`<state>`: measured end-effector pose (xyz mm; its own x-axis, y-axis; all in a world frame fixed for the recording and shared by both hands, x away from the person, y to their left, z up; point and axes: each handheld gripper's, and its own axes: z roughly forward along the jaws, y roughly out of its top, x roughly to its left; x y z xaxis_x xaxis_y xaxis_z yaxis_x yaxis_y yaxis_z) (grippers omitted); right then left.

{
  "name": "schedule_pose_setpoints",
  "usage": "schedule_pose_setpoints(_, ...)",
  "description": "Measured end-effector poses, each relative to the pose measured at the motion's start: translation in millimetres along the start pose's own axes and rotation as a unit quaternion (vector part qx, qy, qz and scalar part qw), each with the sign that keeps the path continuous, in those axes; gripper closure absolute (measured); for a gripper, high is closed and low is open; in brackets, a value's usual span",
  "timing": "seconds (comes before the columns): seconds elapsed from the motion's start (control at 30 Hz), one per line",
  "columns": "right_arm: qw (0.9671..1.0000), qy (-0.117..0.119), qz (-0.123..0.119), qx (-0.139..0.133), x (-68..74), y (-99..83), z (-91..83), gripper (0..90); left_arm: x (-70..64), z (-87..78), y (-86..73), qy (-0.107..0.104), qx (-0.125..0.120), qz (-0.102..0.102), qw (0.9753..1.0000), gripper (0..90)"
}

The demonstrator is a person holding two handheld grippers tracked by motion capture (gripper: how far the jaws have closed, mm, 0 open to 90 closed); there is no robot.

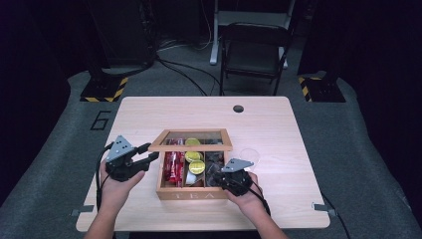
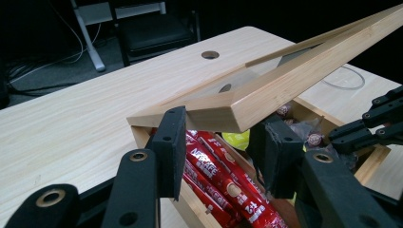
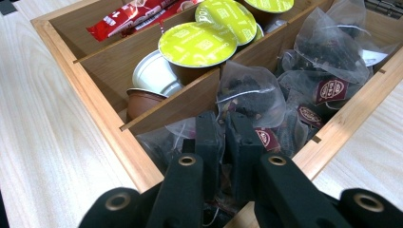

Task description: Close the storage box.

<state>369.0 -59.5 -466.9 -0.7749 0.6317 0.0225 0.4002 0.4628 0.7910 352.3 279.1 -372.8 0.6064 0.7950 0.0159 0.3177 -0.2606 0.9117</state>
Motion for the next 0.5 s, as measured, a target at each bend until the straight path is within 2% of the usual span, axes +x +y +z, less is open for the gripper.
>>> schedule_pose_setpoints(0.13,1.0000,0.002,-0.001,-0.007,0.9,0.6,-1.7,89.0,0.0,0.0,0.0,0.000,0.000,0.000,1.0000,57.1)
schedule_pose_setpoints(0.5,0.9995,0.000,0.002,-0.030,0.8,3.9,-8.3,90.0,-0.4,0.0,-0.1,0.001,0.000,0.000,1.0000,57.1)
